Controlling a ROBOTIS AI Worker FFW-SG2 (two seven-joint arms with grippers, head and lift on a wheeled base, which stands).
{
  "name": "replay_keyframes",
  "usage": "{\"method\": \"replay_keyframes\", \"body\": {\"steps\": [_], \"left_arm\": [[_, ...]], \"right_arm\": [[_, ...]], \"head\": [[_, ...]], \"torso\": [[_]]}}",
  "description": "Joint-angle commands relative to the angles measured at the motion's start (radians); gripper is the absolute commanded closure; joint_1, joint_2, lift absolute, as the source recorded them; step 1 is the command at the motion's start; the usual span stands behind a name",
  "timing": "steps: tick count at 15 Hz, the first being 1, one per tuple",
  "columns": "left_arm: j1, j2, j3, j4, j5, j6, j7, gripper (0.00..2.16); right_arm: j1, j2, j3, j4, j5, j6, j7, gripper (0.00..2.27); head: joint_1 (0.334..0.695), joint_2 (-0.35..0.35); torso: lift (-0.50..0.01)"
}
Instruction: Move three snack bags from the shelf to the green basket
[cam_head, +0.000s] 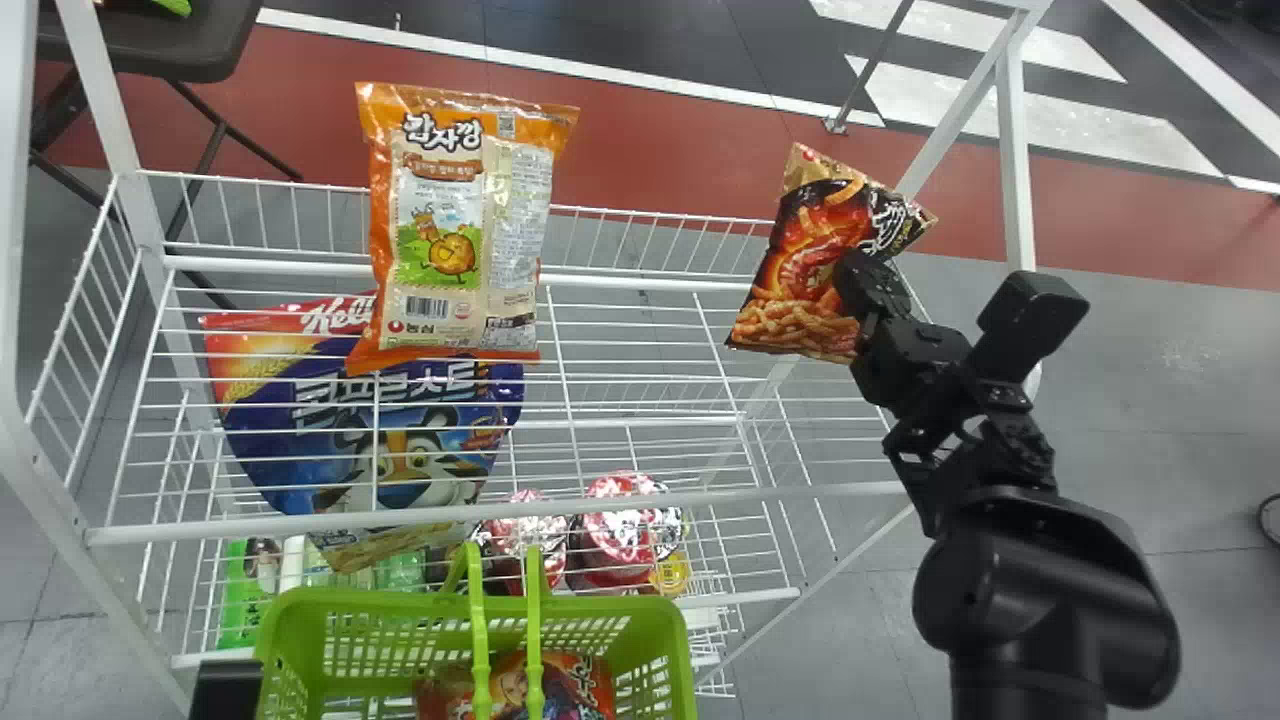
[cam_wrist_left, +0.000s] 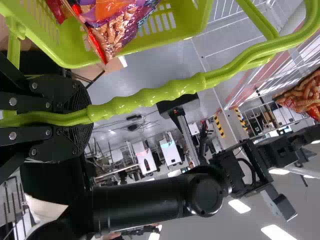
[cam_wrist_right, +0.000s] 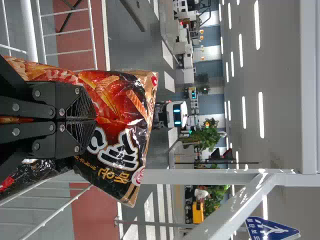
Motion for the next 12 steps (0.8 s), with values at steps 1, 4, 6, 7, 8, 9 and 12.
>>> {"method": "replay_keyframes", "body": {"steps": [1, 4, 6, 7, 8, 9, 12], "left_arm": [[0.003, 0.0, 0.0, -0.004, 0.0, 0.0, 0.0, 1.76], [0.003, 0.0, -0.005, -0.007, -0.001, 0.0, 0.001, 1.76], [0.003, 0.0, -0.008, -0.007, -0.003, -0.003, 0.004, 1.76], [0.001, 0.0, -0.008, -0.007, -0.003, -0.003, 0.006, 1.76], [0.001, 0.0, -0.01, -0.007, -0.003, -0.003, 0.009, 1.76], [0.0, 0.0, -0.011, -0.007, -0.003, -0.003, 0.011, 1.76], [-0.002, 0.0, -0.013, -0.007, -0.003, 0.0, 0.014, 1.76]], "right_arm": [[0.117, 0.005, 0.002, -0.153, -0.056, 0.014, 0.007, 2.24], [0.288, 0.017, -0.009, -0.356, -0.147, 0.097, 0.046, 2.24], [0.376, 0.027, -0.043, -0.452, -0.211, 0.207, 0.095, 2.24], [0.408, 0.027, -0.069, -0.494, -0.248, 0.287, 0.125, 2.24], [0.425, 0.027, -0.099, -0.52, -0.293, 0.419, 0.161, 2.24], [0.437, 0.027, -0.127, -0.537, -0.337, 0.536, 0.19, 2.24], [0.463, 0.027, -0.188, -0.554, -0.428, 0.858, 0.282, 2.24]], "head": [[0.695, -0.35], [0.695, -0.35], [0.695, -0.35], [0.695, -0.35], [0.695, -0.35], [0.695, -0.35], [0.695, -0.35]], "torso": [[-0.048], [-0.048], [-0.048], [-0.048], [-0.048], [-0.048], [-0.048]]}}
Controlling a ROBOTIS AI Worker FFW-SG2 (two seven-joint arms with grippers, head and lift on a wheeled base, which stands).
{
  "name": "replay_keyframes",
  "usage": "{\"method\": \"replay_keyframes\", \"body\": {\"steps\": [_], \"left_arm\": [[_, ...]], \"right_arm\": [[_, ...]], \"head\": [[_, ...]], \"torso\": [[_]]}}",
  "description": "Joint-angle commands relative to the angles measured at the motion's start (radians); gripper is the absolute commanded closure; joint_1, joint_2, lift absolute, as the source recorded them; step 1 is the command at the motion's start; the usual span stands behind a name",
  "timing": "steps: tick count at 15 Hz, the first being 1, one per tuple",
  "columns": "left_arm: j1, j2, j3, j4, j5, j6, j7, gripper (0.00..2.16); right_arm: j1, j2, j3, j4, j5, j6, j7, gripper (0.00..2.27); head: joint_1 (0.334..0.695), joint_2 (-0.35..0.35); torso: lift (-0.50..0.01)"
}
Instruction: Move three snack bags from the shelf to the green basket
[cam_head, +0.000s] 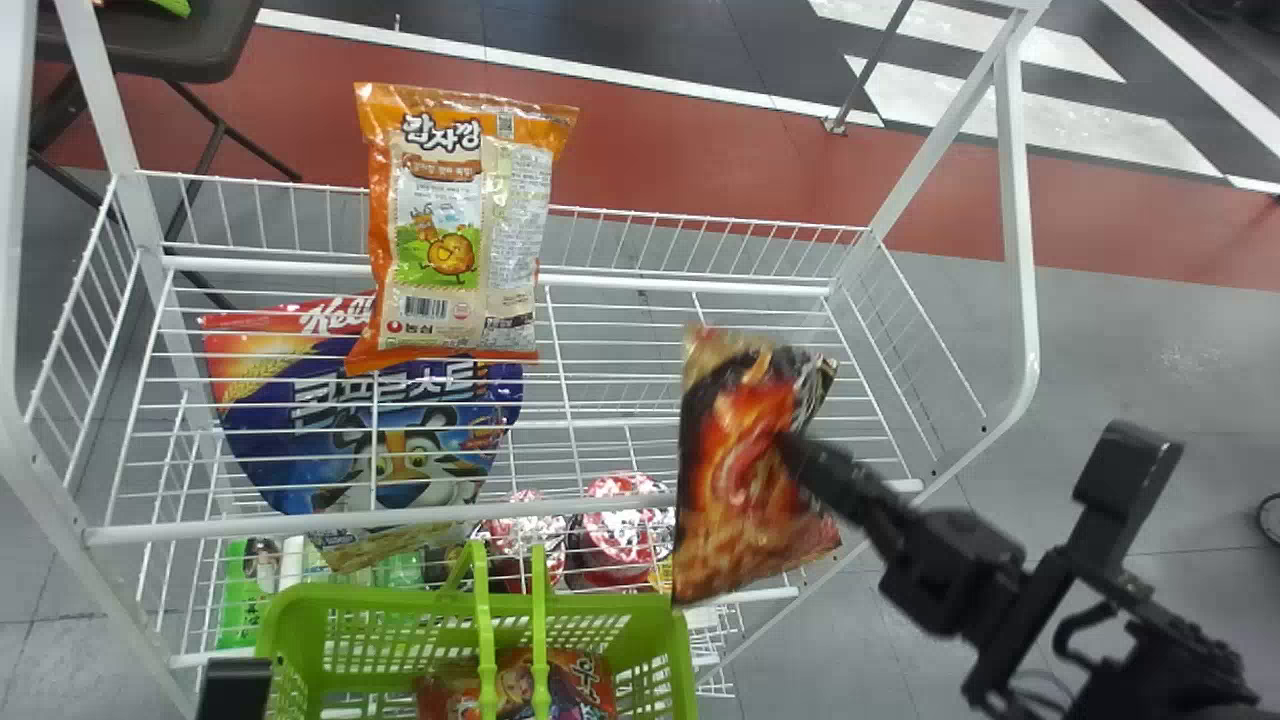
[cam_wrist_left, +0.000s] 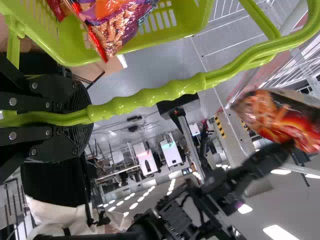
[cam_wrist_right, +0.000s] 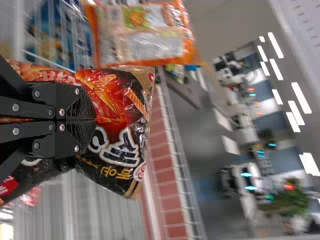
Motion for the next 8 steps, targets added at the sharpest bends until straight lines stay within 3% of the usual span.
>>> {"method": "replay_keyframes", "body": {"steps": [1, 8], "left_arm": [[-0.002, 0.0, -0.001, 0.0, -0.001, -0.003, 0.0, 1.76], [-0.002, 0.0, -0.003, -0.006, 0.0, 0.0, 0.0, 1.76]], "right_arm": [[0.023, 0.001, -0.023, -0.005, -0.042, 0.215, 0.037, 2.24], [0.049, 0.001, -0.009, 0.06, -0.093, 0.458, 0.091, 2.24]], "head": [[0.695, -0.35], [0.695, -0.35]], "torso": [[-0.048], [-0.048]]}}
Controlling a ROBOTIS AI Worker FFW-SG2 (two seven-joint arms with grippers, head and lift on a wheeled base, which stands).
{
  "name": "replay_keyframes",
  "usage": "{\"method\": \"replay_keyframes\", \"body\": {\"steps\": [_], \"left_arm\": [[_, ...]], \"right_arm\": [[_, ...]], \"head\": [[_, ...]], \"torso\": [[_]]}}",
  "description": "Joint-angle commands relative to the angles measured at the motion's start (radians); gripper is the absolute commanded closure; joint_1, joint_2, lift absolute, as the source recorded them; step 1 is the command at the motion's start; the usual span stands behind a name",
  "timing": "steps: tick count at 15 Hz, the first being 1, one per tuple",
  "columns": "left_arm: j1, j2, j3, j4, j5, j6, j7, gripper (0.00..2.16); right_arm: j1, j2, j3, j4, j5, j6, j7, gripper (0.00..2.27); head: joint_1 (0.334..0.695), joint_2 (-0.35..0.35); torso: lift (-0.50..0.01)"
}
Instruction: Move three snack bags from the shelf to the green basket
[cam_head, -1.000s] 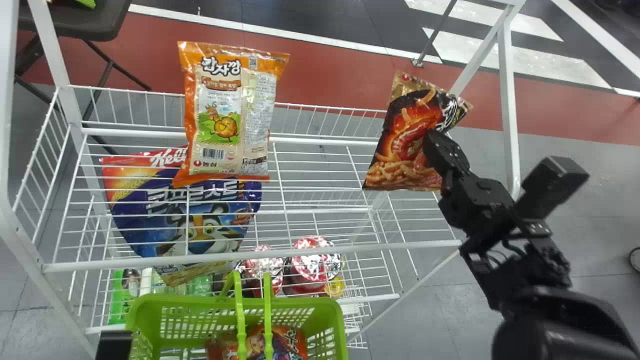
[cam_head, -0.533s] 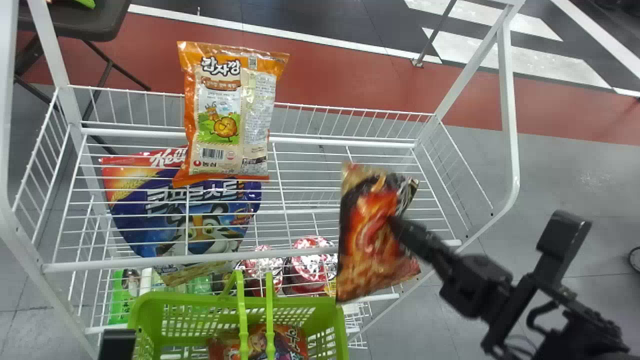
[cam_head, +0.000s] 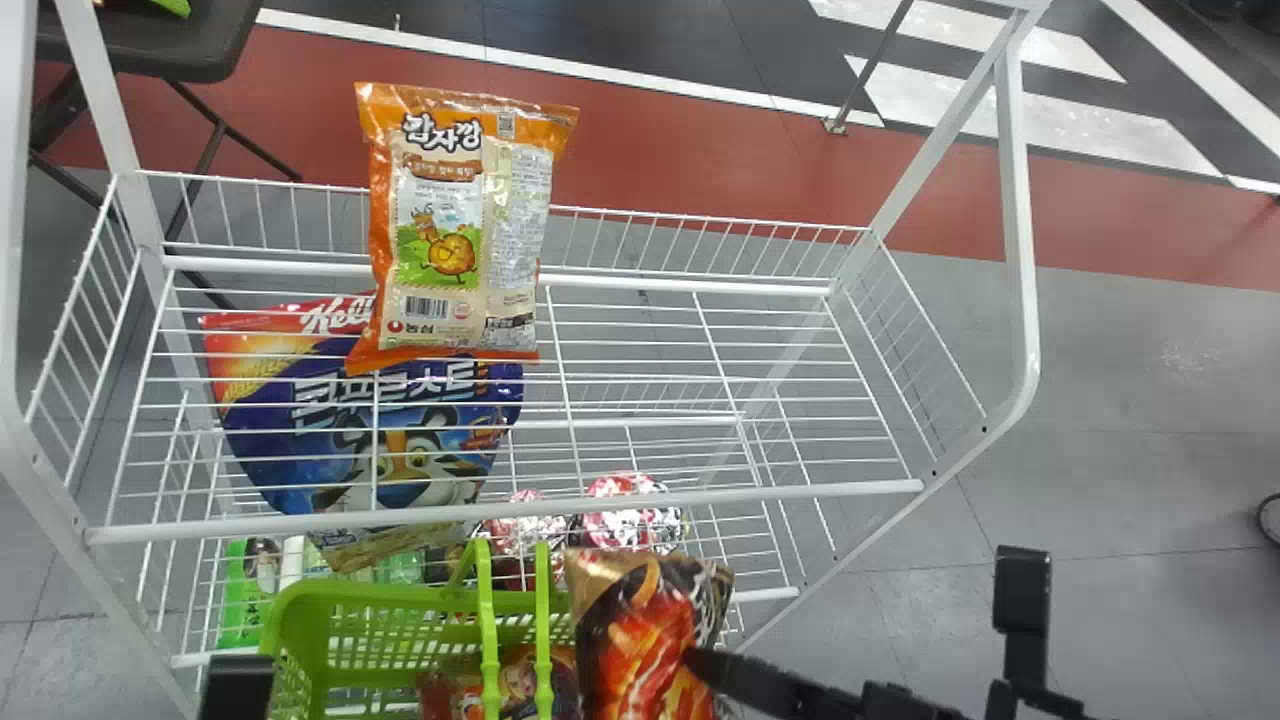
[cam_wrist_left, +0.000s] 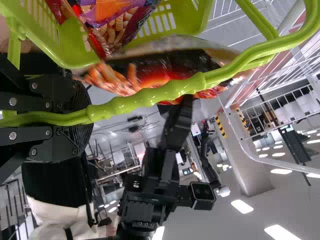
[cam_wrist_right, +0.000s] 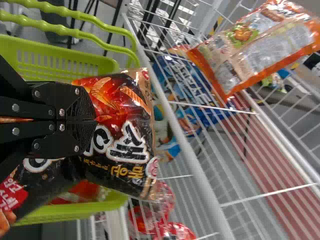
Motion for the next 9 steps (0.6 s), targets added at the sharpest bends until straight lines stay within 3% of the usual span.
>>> {"method": "replay_keyframes", "body": {"steps": [1, 5, 9], "left_arm": [[0.0, 0.002, 0.0, -0.001, 0.0, 0.001, -0.001, 1.76], [0.0, 0.005, 0.0, -0.001, 0.002, 0.001, -0.004, 1.76], [0.005, 0.005, -0.008, -0.004, 0.0, -0.002, -0.004, 1.76]], "right_arm": [[0.004, 0.001, 0.026, 0.039, 0.001, 0.075, 0.006, 2.24], [0.037, -0.025, 0.175, 0.145, 0.036, -0.029, 0.006, 2.24], [0.053, -0.02, 0.249, 0.165, 0.034, -0.299, 0.014, 2.24]], "head": [[0.695, -0.35], [0.695, -0.35], [0.695, -0.35]], "torso": [[-0.048], [-0.048], [-0.048]]}}
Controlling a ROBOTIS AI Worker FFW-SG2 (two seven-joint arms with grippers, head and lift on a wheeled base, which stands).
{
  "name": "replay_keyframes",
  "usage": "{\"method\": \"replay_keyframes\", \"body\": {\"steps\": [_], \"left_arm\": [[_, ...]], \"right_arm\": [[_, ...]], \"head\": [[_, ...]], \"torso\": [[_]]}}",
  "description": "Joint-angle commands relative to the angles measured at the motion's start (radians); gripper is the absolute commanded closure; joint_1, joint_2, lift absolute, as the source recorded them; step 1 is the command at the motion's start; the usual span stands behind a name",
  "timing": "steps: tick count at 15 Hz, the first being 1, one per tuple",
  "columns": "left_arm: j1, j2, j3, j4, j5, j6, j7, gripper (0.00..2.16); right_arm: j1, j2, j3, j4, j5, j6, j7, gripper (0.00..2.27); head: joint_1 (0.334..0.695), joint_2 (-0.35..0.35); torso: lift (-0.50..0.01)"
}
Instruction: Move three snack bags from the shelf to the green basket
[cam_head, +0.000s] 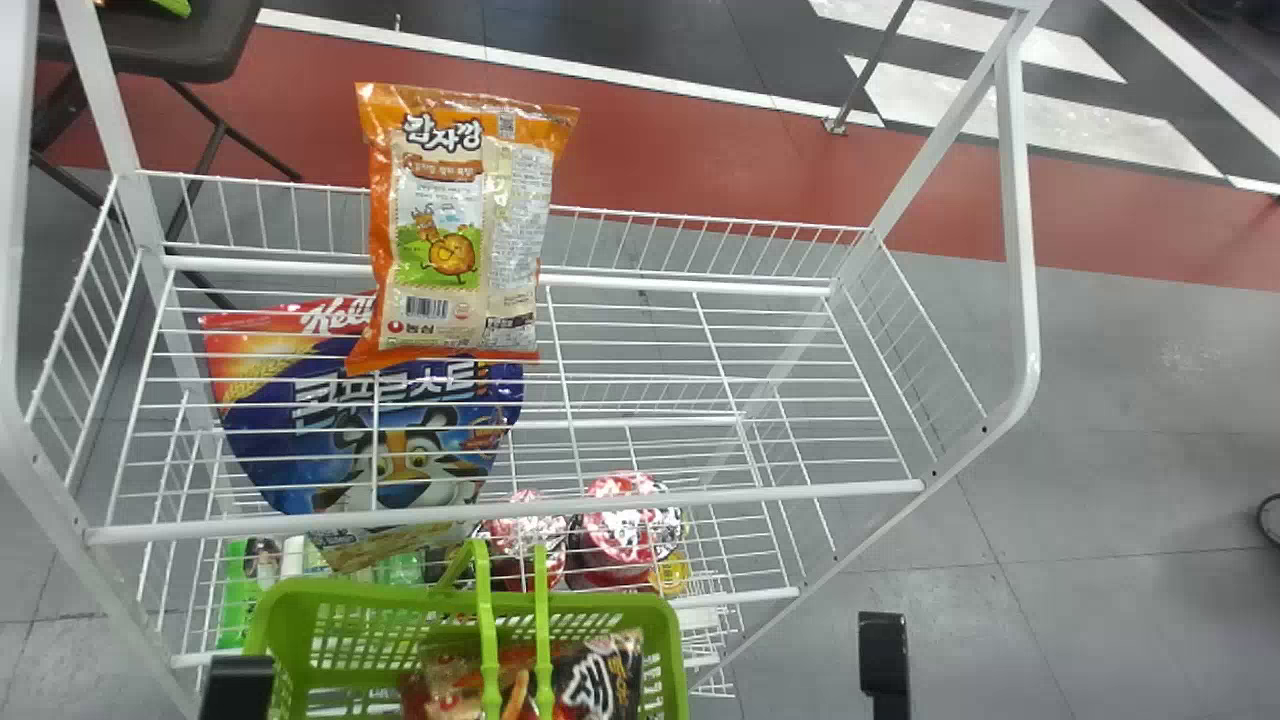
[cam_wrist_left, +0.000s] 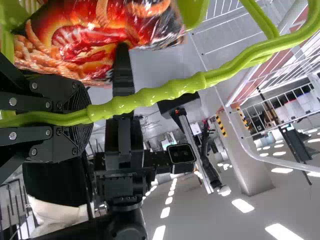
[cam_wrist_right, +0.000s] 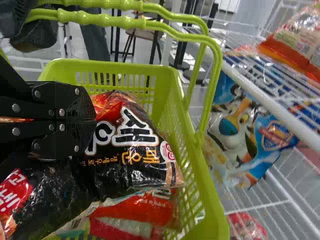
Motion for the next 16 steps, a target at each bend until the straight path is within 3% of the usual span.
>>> {"method": "replay_keyframes", "body": {"steps": [1, 3, 4, 5, 7, 11, 16], "left_arm": [[0.007, 0.001, -0.002, -0.006, -0.001, -0.002, 0.0, 1.76], [0.015, 0.003, -0.002, -0.015, -0.001, -0.005, -0.001, 1.76], [0.018, 0.003, -0.002, -0.018, -0.002, -0.005, 0.0, 1.76], [0.018, 0.003, -0.002, -0.018, -0.004, -0.005, 0.0, 1.76], [0.018, 0.001, -0.007, -0.019, -0.01, -0.005, 0.002, 1.76], [0.018, 0.0, -0.007, -0.019, -0.012, -0.005, 0.002, 1.76], [0.018, -0.003, -0.007, -0.019, -0.016, -0.005, 0.002, 1.76]], "right_arm": [[0.005, 0.006, 0.033, 0.027, -0.011, -0.179, 0.001, 2.24], [0.002, 0.003, 0.046, 0.05, -0.024, -0.176, 0.012, 2.18], [0.001, 0.0, 0.049, 0.058, -0.034, -0.148, 0.041, 1.91], [0.001, -0.001, 0.051, 0.065, -0.046, -0.133, 0.078, 1.44], [0.002, -0.001, 0.04, 0.062, -0.057, -0.081, 0.111, 0.06], [0.004, 0.011, -0.067, 0.033, -0.055, -0.139, 0.078, 0.05], [0.019, 0.024, -0.167, -0.017, -0.023, -0.461, 0.039, 0.05]], "head": [[0.695, -0.35], [0.695, -0.35], [0.695, -0.35], [0.695, -0.35], [0.695, -0.35], [0.695, -0.35], [0.695, -0.35]], "torso": [[-0.048], [-0.048], [-0.048], [-0.048], [-0.048], [-0.048], [-0.048]]}}
